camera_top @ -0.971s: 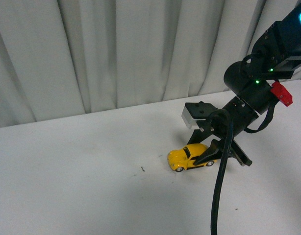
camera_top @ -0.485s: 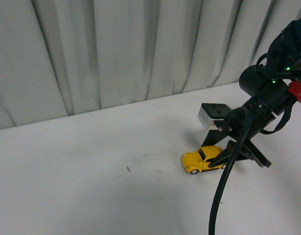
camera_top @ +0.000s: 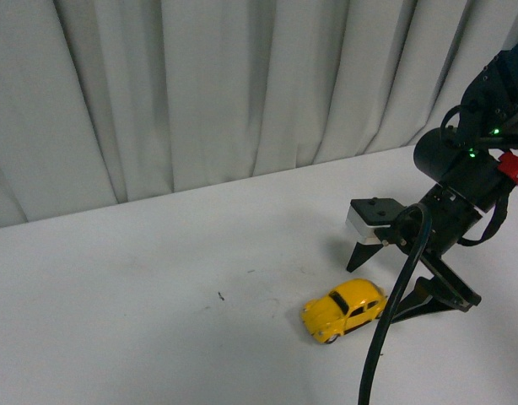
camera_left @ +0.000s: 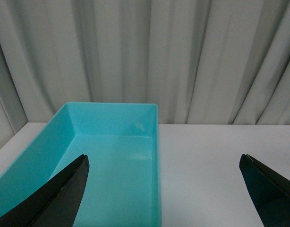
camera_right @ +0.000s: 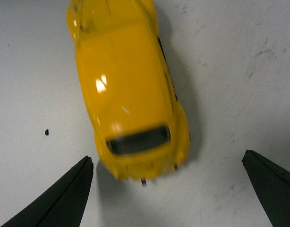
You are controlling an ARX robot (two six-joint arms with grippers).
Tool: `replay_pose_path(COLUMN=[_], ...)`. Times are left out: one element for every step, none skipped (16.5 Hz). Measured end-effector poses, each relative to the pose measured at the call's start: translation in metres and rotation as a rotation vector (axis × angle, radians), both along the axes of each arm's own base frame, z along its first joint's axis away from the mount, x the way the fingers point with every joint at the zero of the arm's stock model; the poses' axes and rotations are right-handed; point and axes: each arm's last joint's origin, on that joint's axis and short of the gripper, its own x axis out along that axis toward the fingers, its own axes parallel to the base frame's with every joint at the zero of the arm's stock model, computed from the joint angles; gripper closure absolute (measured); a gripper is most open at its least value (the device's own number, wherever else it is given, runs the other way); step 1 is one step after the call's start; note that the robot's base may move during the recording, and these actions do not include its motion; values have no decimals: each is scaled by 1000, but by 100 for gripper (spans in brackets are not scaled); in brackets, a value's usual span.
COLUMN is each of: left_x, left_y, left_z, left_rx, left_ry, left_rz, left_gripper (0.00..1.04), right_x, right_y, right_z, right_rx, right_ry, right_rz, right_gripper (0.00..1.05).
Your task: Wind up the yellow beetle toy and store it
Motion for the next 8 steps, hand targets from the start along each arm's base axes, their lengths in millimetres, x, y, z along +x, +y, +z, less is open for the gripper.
replay_pose_path(left_x=[0,0,0,0,0,0,0,0], left_y=[0,0,0,0,0,0,0,0], left_z=[0,0,0,0,0,0,0,0], left_rx=[0,0,0,0,0,0,0,0], left_ry=[0,0,0,0,0,0,0,0], left_rz=[0,0,0,0,0,0,0,0], left_gripper=[7,7,7,7,7,7,7,7], right_x=[0,0,0,-1,-1,-1,-1,-1], right_y=[0,0,-1,-1,-1,-2,-2,-2], right_z=[0,0,0,0,0,0,0,0], right_rx=[0,0,0,0,0,-1,-2,-3], right_ry=[0,-1,-1,-1,-3,-3,-4,-7], right_rz=[0,-1,-3,-4,-4,-5,-5,-5], right_gripper=[7,7,7,7,7,7,7,7])
